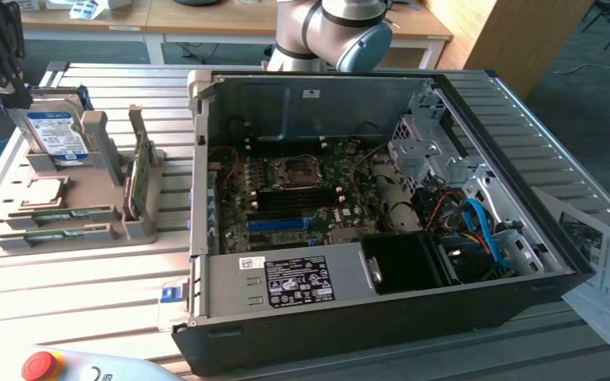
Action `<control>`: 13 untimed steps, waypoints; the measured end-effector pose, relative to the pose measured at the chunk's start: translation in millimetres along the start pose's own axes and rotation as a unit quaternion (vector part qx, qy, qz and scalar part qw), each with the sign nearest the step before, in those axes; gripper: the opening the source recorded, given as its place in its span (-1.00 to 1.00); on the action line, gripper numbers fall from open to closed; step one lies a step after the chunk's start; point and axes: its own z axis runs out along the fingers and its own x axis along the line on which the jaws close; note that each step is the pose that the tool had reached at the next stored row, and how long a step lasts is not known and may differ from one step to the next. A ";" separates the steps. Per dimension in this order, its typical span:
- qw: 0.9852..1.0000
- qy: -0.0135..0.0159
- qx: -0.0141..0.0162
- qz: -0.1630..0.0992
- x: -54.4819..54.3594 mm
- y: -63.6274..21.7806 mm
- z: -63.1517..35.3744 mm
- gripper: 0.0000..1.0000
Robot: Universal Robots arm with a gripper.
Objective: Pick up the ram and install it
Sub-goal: 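Pick up the ram and move it above insertion slot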
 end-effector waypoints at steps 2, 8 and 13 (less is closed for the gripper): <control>1.000 0.000 0.000 0.000 0.1 0.0 1.5 -0.80; 1.000 0.000 0.000 0.000 0.3 -0.4 10.1 -0.80; 1.000 0.000 0.000 0.000 0.5 -0.8 19.2 -0.80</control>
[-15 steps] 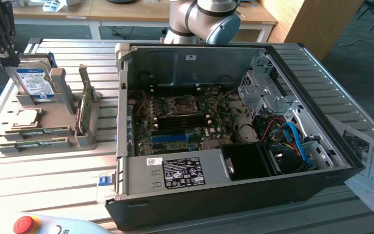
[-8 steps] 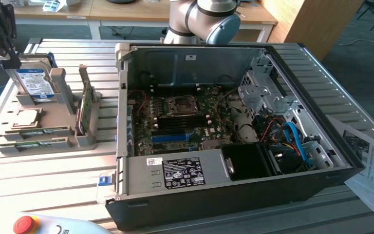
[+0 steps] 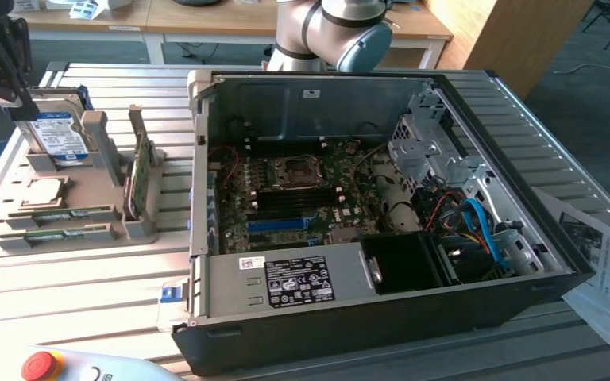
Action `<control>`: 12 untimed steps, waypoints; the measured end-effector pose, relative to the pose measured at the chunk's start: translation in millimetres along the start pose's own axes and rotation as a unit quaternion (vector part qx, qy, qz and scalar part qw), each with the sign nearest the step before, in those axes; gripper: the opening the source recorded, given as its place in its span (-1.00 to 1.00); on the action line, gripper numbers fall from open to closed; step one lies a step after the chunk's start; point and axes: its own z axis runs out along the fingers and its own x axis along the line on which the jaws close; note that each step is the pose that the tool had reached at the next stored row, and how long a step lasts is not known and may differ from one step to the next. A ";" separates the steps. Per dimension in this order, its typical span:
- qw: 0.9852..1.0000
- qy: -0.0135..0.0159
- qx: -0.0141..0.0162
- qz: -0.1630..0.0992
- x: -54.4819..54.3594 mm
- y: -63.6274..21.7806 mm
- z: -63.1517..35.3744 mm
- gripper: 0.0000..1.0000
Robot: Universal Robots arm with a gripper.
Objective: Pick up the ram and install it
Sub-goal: 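Pick up the ram and move it above insertion slot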
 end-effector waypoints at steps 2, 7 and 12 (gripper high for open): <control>1.000 0.000 0.000 0.000 0.1 -0.2 3.6 -0.80; 1.000 0.000 0.000 0.000 0.4 -0.9 19.5 -0.80; 1.000 0.000 0.000 0.000 0.4 -0.9 19.5 -0.80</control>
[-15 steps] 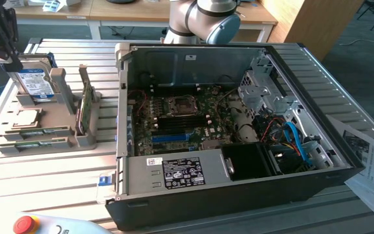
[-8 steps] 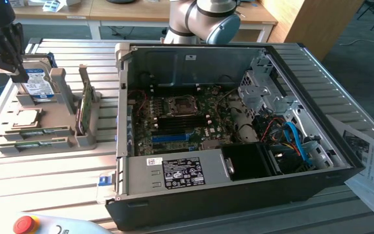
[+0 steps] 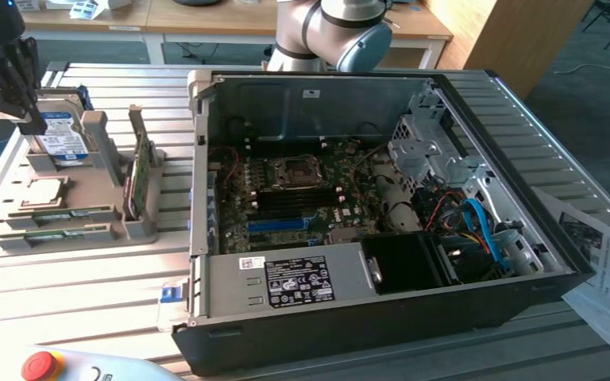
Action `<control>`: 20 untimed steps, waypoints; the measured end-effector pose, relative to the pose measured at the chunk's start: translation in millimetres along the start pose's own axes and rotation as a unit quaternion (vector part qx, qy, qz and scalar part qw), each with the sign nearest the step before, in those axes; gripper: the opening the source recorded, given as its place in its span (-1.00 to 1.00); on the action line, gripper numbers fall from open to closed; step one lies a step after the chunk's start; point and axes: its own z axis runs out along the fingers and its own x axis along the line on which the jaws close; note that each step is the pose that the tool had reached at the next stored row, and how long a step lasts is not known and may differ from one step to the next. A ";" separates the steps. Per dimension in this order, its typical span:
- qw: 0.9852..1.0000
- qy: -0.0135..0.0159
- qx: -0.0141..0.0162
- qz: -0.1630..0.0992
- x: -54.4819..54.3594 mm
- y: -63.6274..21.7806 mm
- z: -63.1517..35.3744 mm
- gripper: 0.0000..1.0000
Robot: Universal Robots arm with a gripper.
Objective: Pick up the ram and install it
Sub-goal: 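Pick up the ram and move it above insertion slot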
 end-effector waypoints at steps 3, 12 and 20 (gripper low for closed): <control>1.000 0.000 0.000 0.000 0.0 0.0 0.0 -0.80; 1.000 0.000 0.000 0.000 0.0 0.0 0.0 -0.53; 1.000 0.000 0.000 0.000 0.0 0.0 0.0 -0.38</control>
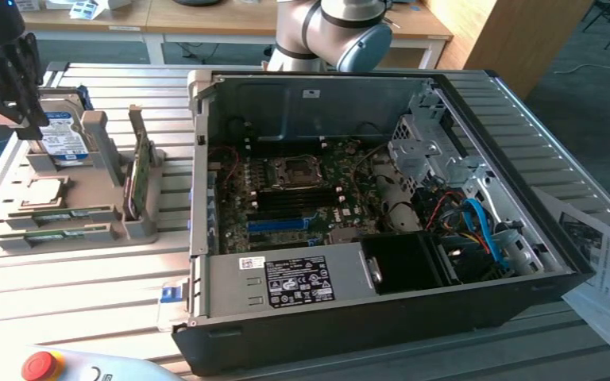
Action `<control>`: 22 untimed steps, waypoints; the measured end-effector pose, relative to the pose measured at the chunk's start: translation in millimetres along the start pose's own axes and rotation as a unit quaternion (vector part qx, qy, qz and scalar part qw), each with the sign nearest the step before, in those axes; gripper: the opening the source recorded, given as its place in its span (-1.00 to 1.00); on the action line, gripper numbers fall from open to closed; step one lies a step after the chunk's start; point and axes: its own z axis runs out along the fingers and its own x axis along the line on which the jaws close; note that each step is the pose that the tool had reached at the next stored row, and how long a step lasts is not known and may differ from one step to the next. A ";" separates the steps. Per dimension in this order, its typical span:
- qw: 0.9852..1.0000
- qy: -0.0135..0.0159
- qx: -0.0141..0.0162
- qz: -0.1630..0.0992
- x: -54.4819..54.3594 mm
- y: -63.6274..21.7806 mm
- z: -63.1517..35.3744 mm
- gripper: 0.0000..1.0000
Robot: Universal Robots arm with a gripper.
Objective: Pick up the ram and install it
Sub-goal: 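Pick up the ram and move it above insertion slot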
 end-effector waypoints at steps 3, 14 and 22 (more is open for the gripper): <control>1.000 0.000 0.000 0.000 0.0 0.0 0.6 -0.38; 1.000 0.000 0.000 0.000 0.7 -0.7 14.4 -0.38; 1.000 0.000 0.000 0.000 1.0 -1.3 28.4 -0.38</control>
